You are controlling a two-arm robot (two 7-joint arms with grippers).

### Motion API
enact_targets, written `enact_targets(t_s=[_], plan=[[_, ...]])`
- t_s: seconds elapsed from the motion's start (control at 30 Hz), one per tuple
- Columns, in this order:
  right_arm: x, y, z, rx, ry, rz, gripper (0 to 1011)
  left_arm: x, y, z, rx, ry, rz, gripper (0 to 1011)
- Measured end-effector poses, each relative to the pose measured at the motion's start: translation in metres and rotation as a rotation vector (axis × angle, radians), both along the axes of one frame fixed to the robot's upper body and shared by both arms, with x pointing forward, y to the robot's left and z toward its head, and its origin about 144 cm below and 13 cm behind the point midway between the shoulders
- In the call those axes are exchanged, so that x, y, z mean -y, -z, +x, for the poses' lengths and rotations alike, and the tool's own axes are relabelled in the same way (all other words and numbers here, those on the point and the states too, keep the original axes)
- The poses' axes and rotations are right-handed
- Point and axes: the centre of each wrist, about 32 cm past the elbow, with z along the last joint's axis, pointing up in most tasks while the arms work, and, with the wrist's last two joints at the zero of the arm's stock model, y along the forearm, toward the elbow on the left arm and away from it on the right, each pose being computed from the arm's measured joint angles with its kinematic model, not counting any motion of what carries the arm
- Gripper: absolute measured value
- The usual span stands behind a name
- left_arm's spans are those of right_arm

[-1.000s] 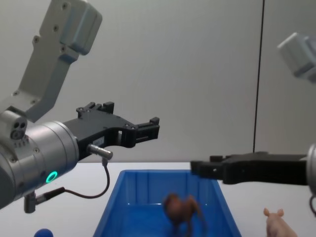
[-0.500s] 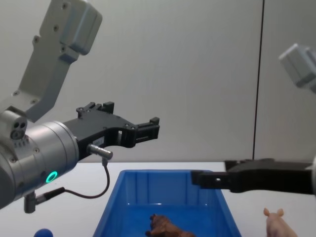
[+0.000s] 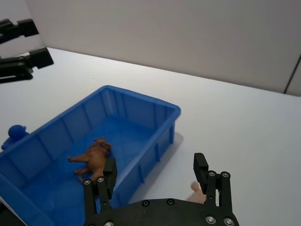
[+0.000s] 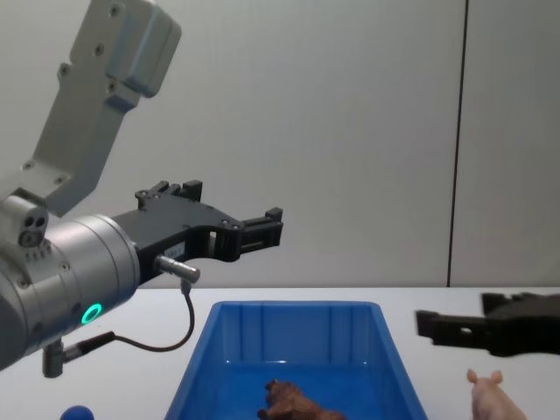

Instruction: Pick up the two dolls from the table and place them into the box.

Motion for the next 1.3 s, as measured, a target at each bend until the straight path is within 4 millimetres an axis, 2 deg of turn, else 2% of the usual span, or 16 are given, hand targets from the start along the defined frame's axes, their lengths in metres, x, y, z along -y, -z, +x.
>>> enact_targets(t_s=[0.43, 0.87, 1.03, 1.3], plan=[[0.013, 0.015, -0.021, -0.058, 0.071, -0.026, 1001, 0.0, 0.0, 0.0, 0.0, 0.0, 0.0, 1003], [0.01, 0.035, -0.024, -0.124, 0.113, -0.057, 1001, 0.0, 0.0, 0.0, 0.0, 0.0, 0.0, 1003], [0.008, 0.04, -0.023, -0.142, 0.123, -0.06, 922, 0.0, 0.0, 0.0, 0.0, 0.0, 0.0, 1003], [0.005, 0.046, -0.02, -0.162, 0.136, -0.057, 704, 0.0, 0.0, 0.0, 0.0, 0.0, 0.0, 1003]])
